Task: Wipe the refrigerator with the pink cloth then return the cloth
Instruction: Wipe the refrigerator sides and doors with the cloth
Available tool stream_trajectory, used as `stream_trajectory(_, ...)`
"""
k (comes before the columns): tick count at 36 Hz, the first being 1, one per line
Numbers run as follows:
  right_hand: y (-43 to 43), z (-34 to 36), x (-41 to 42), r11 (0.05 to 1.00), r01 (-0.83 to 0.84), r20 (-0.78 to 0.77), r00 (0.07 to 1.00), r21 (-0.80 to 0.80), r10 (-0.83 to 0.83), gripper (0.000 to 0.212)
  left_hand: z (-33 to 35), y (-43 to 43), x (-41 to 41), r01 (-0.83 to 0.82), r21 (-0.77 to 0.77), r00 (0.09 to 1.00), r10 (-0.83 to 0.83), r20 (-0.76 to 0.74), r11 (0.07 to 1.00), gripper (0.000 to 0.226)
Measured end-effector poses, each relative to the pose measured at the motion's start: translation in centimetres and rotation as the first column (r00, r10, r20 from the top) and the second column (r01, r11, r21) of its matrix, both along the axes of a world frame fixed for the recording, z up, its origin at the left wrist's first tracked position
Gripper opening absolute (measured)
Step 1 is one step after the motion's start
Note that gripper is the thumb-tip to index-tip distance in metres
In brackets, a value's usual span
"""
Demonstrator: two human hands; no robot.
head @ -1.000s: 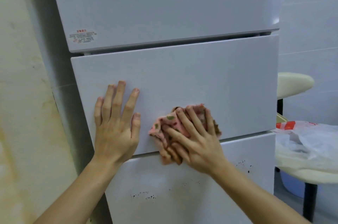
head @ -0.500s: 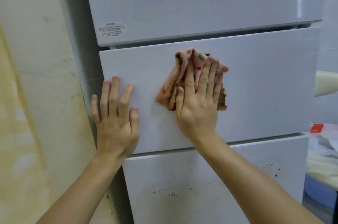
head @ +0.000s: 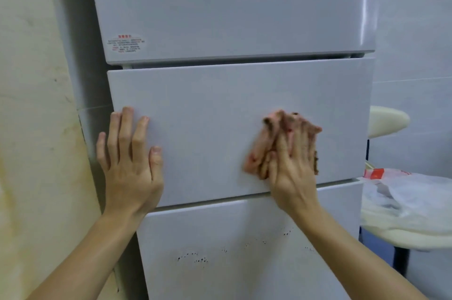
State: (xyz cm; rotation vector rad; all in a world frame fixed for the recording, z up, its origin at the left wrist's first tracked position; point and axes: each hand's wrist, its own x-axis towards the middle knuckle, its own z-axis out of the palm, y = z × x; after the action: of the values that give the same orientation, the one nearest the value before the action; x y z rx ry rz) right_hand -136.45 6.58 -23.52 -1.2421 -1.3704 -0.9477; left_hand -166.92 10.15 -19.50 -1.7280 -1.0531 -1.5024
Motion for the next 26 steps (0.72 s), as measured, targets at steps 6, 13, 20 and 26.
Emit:
stream_trajectory(6, -0.5, -1.9, 4.5, 0.999, 0.017, -0.571, 0.821, 0.044, 0.011, 0.069, 0.3, 0.0, 0.1, 0.009, 0.001, 1.0, -0.009, -0.002, 1.0, 0.059)
stream_trajectory(13, 1.1, 4.6, 3.4, 0.981, 0.118, -0.748, 0.662, 0.154, 0.038, 0.072, 0.2, 0.4, -0.3, 0.012, 0.003, 0.999, -0.012, -0.031, 1.0, 0.059)
stream_trajectory(20, 3.3, 8.8, -4.0, 0.976, 0.059, -0.328, 0.945, 0.207, 0.012, 0.064, 0.0, 0.7, 0.2, 0.032, 0.03, 0.999, -0.032, 0.007, 0.999, 0.057)
stream_trajectory(26, 3.1, 4.6, -11.6, 0.984, -0.089, 0.044, 0.996, 0.155, 0.083, 0.055, 0.0, 0.4, 0.3, 0.049, 0.037, 0.998, -0.051, 0.041, 0.998, 0.056)
